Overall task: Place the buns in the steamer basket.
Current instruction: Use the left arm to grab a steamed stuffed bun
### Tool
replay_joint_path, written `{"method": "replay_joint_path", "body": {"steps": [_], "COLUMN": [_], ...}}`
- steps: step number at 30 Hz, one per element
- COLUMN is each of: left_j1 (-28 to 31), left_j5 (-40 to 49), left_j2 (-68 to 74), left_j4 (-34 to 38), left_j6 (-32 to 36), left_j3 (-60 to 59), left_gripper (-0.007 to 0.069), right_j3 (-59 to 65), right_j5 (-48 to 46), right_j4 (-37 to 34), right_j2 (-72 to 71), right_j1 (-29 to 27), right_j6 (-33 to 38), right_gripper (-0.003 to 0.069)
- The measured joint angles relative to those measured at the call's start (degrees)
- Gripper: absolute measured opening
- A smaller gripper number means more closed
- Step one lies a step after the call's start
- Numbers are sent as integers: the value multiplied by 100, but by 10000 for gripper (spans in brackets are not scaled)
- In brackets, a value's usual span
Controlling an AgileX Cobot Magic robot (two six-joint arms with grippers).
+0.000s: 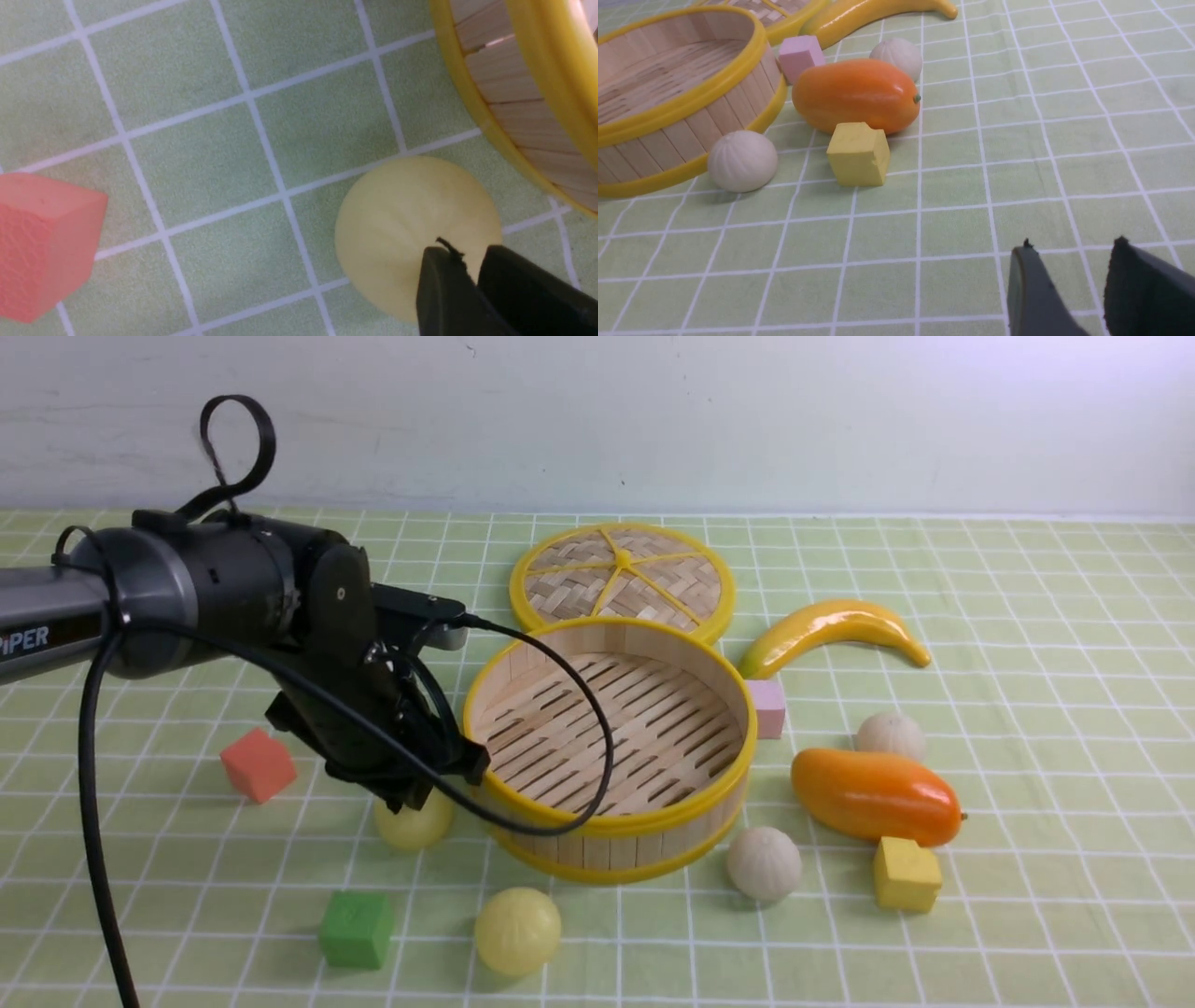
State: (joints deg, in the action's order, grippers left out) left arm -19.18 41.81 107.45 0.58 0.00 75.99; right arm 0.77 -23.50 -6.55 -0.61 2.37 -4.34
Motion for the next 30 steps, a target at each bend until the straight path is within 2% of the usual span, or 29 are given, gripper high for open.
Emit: {"method": "replay_joint_path", "body": {"steps": [5,17,21,25,30], "left_j1": [0,0,0,0,0], "left_j5": [-29,-405,-382,-63,699], "left_j2": [-53,317,345,345,219], "left_j4": [-58,-210,-236,-236,-248], "left_j6": [0,0,0,0,-161], "left_j3": [4,4,22,80,403], "left_gripper": [243,267,197,11,-13], "right_j3": [0,0,0,0,0], "right_j5": [0,0,0,0,0], "right_j4": [0,0,0,0,0], "right_j2": [0,0,0,0,0], "right_j1": [0,0,0,0,0], "right_j6": [0,0,0,0,0], "right_gripper": [239,239,239,239,239]}}
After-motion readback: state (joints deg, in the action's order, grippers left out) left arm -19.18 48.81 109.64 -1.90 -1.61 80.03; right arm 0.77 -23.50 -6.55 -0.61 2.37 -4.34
